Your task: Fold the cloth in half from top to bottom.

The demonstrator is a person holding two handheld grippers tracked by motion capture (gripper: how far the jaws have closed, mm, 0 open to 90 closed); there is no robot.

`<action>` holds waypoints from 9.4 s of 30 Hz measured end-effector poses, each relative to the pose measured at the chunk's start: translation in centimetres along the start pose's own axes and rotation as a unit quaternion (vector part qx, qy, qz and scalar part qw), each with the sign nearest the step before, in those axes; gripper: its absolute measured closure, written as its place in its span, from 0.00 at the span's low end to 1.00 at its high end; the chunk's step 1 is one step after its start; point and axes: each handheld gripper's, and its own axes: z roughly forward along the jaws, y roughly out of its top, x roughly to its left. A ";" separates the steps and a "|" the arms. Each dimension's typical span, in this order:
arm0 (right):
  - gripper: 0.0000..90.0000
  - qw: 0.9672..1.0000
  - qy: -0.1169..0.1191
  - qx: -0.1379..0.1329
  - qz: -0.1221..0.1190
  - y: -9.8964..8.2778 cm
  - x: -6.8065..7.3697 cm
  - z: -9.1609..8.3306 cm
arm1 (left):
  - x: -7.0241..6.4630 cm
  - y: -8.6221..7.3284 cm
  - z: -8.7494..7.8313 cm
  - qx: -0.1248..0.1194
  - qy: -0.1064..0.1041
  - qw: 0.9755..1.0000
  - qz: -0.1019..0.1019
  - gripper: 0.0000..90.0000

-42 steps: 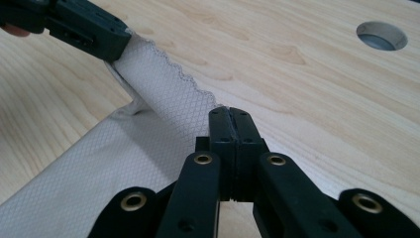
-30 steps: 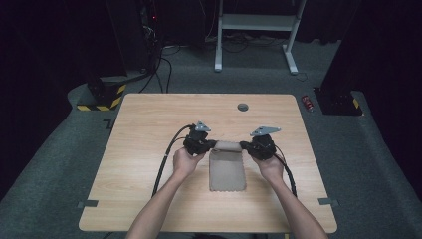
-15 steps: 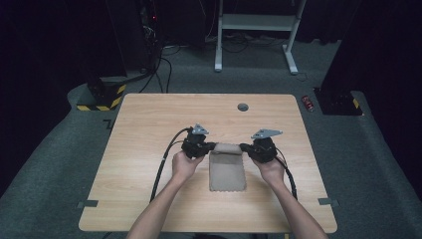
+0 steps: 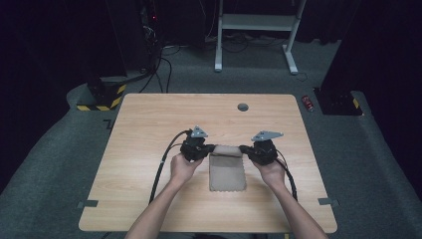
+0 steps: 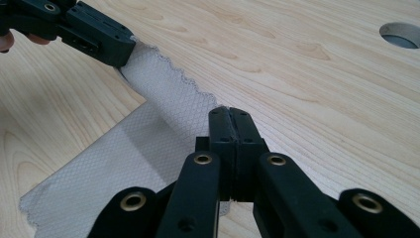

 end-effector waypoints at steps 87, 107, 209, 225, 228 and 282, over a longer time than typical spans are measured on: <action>1.00 0.998 0.059 -0.018 -0.017 -3.2 2.6 -3.1 | -3.5 -4.2 -2.8 -0.023 -0.036 0.999 0.027 0.99; 0.99 0.998 0.069 -0.004 -0.014 -4.6 2.8 -3.1 | -4.5 -5.1 -2.4 -0.010 -0.035 0.998 0.047 0.98; 0.75 0.997 0.047 0.041 -0.034 -8.9 4.9 -1.7 | -4.8 -6.8 -1.2 0.017 0.036 0.999 0.005 0.57; 0.77 0.999 0.029 0.026 0.007 -7.4 3.0 -1.7 | -3.4 -6.2 0.1 0.059 0.079 0.995 0.006 0.55; 0.77 1.000 0.016 0.020 0.018 -6.5 2.3 -1.2 | -2.7 -5.7 0.2 0.040 0.073 0.996 -0.017 0.55; 1.00 0.998 -0.028 0.049 0.006 -0.8 0.2 3.6 | 1.3 -0.1 2.3 0.076 0.061 0.995 0.004 0.98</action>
